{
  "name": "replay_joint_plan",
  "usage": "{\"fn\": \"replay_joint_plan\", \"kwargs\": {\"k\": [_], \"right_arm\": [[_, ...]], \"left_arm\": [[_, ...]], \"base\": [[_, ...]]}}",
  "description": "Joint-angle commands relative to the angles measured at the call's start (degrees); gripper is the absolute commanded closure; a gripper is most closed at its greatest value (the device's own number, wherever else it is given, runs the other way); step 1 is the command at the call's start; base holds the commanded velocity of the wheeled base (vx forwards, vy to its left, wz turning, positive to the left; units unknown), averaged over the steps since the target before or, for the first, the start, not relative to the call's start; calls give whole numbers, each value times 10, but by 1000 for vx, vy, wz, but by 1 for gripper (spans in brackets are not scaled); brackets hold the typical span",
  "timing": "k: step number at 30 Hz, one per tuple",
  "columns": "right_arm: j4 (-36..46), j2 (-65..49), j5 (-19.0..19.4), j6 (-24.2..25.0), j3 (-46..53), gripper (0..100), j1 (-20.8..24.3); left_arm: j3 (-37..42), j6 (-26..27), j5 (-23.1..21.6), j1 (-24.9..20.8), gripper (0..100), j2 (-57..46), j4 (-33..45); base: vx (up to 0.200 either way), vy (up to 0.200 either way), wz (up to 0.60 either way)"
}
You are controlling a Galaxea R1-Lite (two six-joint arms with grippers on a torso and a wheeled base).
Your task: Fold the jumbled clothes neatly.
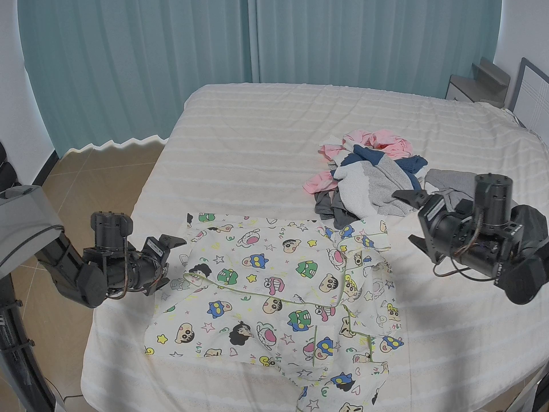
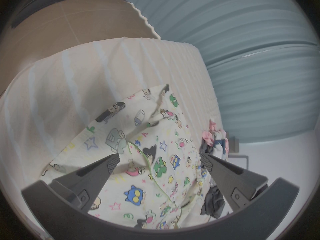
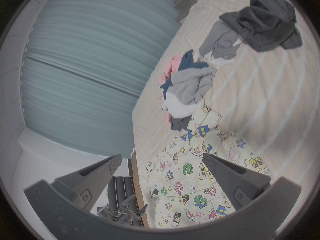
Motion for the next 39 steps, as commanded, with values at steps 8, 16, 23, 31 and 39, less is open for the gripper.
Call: {"fn": "replay_joint_plan", "kwargs": {"k": [8,16,23,31,39], "right_arm": [[0,-167,-23,0,101,0,-37],[2,-190,-22,-4,109,0,-36],[2,-189,-22,-4,110,0,-33],[2,-188,-21,-11,109,0,-32],[2,-187,-21,-11,108,0,-31]], "left_arm": [[-112,-25,126,-49,0,104,-2],[-147,2,136,-49,0,129,1],[-177,2,160,-46,0,165,3],[-167,0,177,-51,0,165,5],[-166,-1,186,-68,0,164,11]], "base": [[0,0,0],[0,0,0],[0,0,0],[0,0,0],[0,0,0]]}}
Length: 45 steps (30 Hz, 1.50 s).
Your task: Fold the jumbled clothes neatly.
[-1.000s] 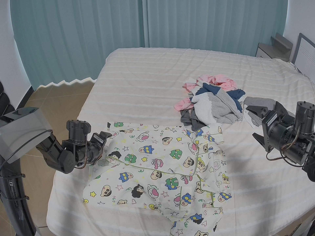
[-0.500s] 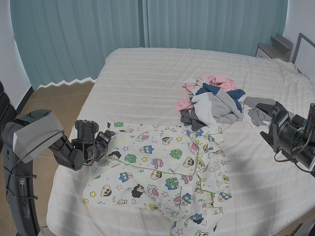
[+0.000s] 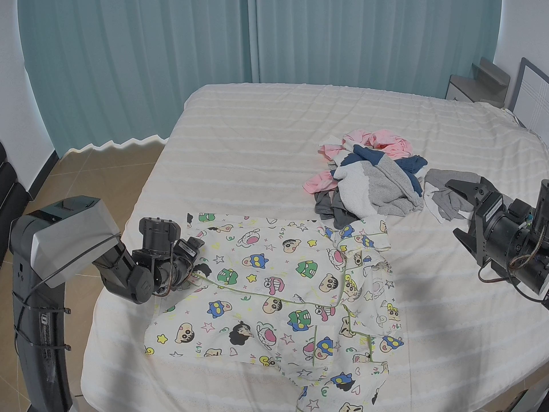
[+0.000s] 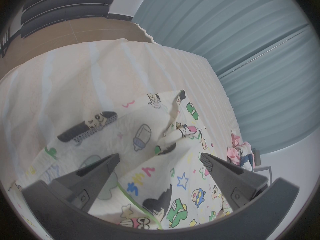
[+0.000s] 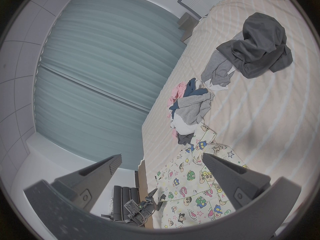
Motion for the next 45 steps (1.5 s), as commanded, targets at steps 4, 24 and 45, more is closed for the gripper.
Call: {"fn": "replay_joint_plan", "kwargs": {"k": [4,24,45], "right_arm": [[0,0,0,0,0,0,1],[0,-1,0,1,1,0,4],[0,-2,1,1,14,0,11]], "left_arm": [[-5,0,7,-10,100,5,-1],[6,63,82,-8,100,-55,-7],[154,72,27,-13,100,-77,-144]], "base": [[0,0,0],[0,0,0],[0,0,0]]}}
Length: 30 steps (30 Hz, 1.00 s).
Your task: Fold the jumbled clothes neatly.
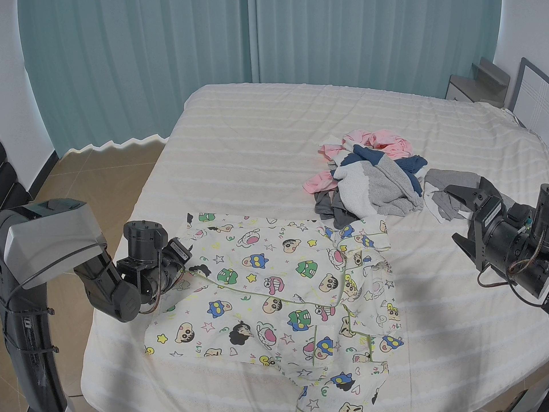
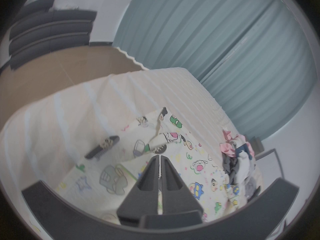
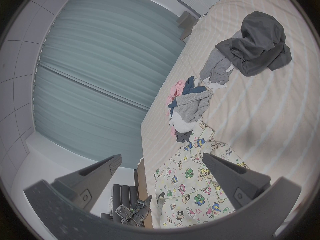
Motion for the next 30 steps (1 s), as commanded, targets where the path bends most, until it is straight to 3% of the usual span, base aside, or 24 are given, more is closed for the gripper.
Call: {"fn": "replay_joint_plan", "kwargs": {"k": [1,5,6,14,19,27,30], "right_arm": [[-1,-1,-1,0,4,0,8],[0,-2,-2,-1,4,0,13],[0,-3,-2,-1,4,0,14],[-1,-5,-1,-1,12,0,14],[-1,-6,-2,-4,11,0,15],[-1,-7,-2,-7,11,0,15],[-1,-8,-2,-7,11,0,15]], "left_arm": [[25,-57,-46,3,100,-12,-2],[39,-110,-71,3,100,-30,-2],[43,-119,-75,2,0,-31,-2],[69,-185,-75,1,0,-36,-2],[64,-199,-75,2,0,-23,-2],[16,-213,-64,1,0,15,-2],[-20,-213,-32,-1,0,37,-2]], "base": [[0,0,0],[0,0,0],[0,0,0],[0,0,0],[0,0,0],[0,0,0],[0,0,0]]}}
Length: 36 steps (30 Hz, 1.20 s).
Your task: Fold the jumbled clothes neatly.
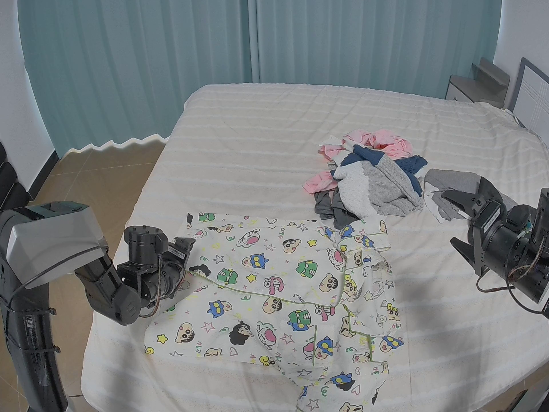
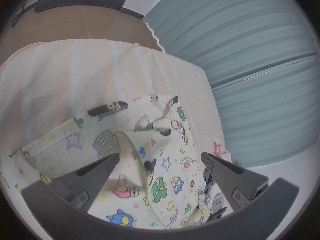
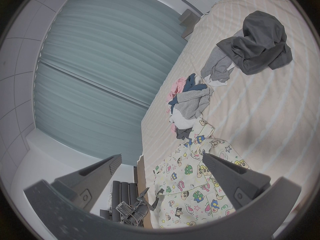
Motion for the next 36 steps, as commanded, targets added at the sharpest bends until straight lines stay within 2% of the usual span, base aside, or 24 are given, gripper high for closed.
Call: {"fn": "replay_joint_plan", "kwargs": {"k": [1,10,16,20,21,28,33,36], "right_arm": [[0,-1,0,0,0,0,1],[-2,-4,0,0,-3,0,0],[-22,-3,0,-3,0,0,0],[-25,-3,1,-3,1,0,0],[-25,-3,0,-3,2,0,0],[-25,-4,0,-3,3,0,0],[-27,-7,0,-3,2,0,0],[-27,-17,3,-3,3,0,1]], "left_arm": [[-35,0,21,-2,0,32,0],[-65,5,44,-12,0,51,7],[-124,29,96,-14,0,80,55],[-138,29,98,-14,0,82,73],[-143,29,99,-14,100,84,75],[-141,29,105,-14,100,83,76],[-139,30,129,-14,100,80,74],[-138,49,142,-14,100,74,72]], "base": [[0,0,0],[0,0,0],[0,0,0],[0,0,0],[0,0,0],[0,0,0],[0,0,0],[0,0,0]]}}
